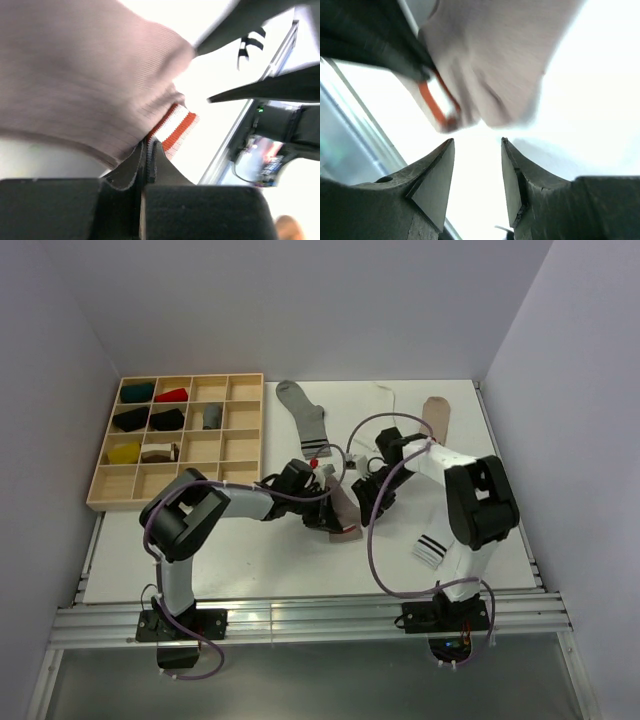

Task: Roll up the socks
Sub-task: Roll the sock at the center of the board.

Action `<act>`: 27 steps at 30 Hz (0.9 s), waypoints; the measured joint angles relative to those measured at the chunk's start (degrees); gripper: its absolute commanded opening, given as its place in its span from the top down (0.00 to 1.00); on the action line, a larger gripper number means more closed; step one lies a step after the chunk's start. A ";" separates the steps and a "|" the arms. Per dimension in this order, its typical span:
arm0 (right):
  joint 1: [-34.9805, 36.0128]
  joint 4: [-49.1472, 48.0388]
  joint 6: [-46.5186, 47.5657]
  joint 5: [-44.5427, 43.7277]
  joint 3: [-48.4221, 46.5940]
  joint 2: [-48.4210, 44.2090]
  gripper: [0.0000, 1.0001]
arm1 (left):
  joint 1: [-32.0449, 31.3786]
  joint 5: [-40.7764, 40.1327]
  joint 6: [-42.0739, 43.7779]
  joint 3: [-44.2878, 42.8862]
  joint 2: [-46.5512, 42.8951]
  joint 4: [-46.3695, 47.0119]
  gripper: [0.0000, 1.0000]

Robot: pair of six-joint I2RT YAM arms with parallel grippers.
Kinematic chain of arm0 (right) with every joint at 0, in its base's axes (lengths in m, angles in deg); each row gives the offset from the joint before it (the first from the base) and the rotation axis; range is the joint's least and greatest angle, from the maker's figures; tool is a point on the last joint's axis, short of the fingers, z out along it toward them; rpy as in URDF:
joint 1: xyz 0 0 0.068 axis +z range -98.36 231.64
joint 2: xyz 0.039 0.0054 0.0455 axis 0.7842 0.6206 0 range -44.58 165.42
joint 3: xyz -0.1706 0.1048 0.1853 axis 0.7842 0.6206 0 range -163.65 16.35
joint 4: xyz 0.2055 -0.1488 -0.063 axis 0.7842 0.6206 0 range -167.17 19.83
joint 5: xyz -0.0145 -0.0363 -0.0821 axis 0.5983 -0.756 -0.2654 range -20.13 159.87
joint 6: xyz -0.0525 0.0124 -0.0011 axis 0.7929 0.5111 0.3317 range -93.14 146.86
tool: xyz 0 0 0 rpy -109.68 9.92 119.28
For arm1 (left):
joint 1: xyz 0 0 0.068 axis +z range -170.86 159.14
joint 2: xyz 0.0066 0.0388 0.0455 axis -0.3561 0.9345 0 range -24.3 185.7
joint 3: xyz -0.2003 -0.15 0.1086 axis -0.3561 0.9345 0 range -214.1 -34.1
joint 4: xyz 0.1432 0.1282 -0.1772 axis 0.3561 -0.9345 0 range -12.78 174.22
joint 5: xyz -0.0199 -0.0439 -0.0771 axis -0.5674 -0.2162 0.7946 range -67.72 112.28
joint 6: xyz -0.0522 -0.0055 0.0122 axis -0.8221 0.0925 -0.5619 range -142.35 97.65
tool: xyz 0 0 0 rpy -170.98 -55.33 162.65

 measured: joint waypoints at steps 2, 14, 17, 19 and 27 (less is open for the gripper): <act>-0.46 -2.19 -0.02 -0.44 1.31 -3.41 0.50 | 1.86 1.97 -1.73 -0.13 0.37 -2.73 1.00; 0.26 -12.57 2.43 -3.34 11.23 -18.82 0.48 | 4.81 10.40 -3.37 -6.62 4.96 -14.99 1.00; 4.04 -15.19 3.58 -5.29 13.77 -22.45 0.47 | 5.16 12.57 -3.41 -8.81 6.78 -17.92 1.00; 8.00 -17.03 4.26 -6.54 15.72 -24.37 0.47 | 5.42 13.42 -3.39 -9.68 7.45 -19.17 1.00; 22.05 -22.05 6.25 -13.35 21.07 -26.67 0.47 | 6.32 16.48 -3.17 -13.14 10.32 -24.15 0.99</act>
